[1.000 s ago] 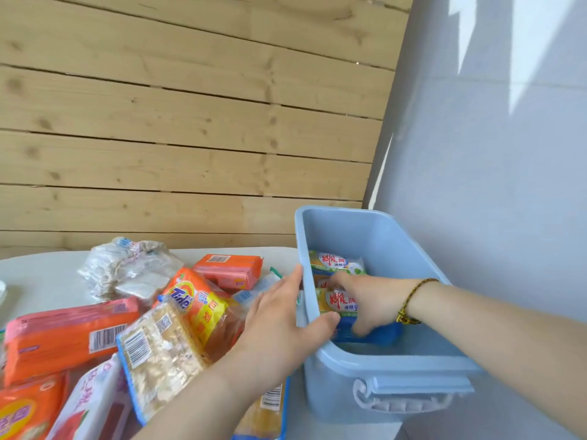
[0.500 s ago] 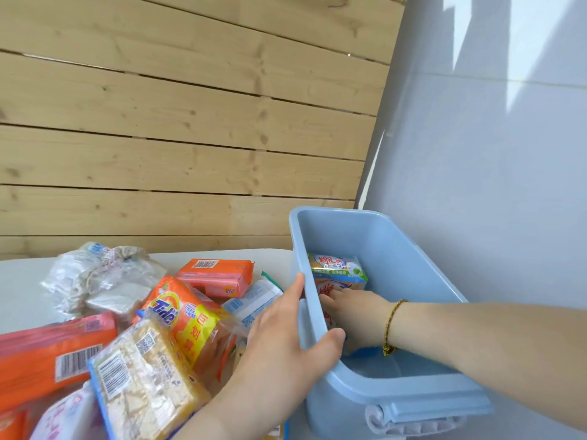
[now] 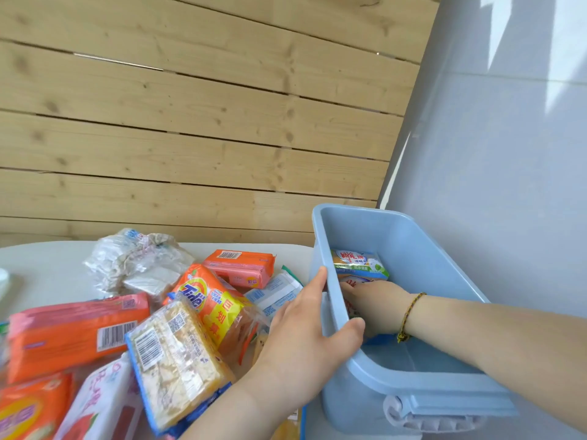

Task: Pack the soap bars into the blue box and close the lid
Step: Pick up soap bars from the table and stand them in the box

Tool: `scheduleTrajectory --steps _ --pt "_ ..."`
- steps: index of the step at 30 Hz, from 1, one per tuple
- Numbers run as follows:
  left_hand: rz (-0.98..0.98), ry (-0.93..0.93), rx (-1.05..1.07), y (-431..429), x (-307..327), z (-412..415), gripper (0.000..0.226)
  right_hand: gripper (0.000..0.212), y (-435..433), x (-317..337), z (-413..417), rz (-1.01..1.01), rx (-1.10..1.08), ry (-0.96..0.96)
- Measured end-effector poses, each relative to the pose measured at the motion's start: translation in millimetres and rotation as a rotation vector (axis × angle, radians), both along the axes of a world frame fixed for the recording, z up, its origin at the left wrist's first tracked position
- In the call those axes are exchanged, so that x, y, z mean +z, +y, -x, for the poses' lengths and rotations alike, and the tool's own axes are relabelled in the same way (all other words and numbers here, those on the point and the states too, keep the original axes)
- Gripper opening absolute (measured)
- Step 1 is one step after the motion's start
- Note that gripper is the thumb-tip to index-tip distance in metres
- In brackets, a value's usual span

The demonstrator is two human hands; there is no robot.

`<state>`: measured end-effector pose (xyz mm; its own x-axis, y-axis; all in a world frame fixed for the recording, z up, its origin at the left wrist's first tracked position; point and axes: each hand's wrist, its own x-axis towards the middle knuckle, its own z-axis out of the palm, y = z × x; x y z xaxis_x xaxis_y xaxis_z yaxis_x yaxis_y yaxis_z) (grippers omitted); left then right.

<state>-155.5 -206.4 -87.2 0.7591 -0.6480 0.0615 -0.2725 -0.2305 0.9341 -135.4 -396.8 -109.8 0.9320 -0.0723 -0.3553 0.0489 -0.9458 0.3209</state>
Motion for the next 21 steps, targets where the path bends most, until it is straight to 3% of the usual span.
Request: scheduleTrajectory --steps 3,6,11,14,18,21 --pt "-0.070 -0.034 0.025 -0.2 6.4 1.3 0.082 0.082 -3.2 8.5 -3.4 -0.161 -0.097 0.053" --pt "-0.141 -0.097 0.036 4.5 12.1 6.0 0.075 0.062 1.3 26.2 -0.2 -0.215 -0.156 0.061" --pt "-0.166 -0.210 0.124 40.6 10.0 12.2 0.071 0.037 13.2 70.0 12.7 -0.403 -0.290 -0.365" --pt "-0.159 -0.378 0.250 79.8 6.6 13.7 0.053 0.028 32.4 95.5 24.6 -0.554 -0.319 -0.612" --pt "-0.189 -0.549 0.513 139.3 -18.2 12.5 0.048 0.022 84.9 130.6 44.1 -0.731 -0.166 -0.944" --pt "-0.263 -0.471 0.731 170.8 -46.0 14.9 0.062 0.023 144.8 137.2 59.1 -0.842 -0.009 -0.953"
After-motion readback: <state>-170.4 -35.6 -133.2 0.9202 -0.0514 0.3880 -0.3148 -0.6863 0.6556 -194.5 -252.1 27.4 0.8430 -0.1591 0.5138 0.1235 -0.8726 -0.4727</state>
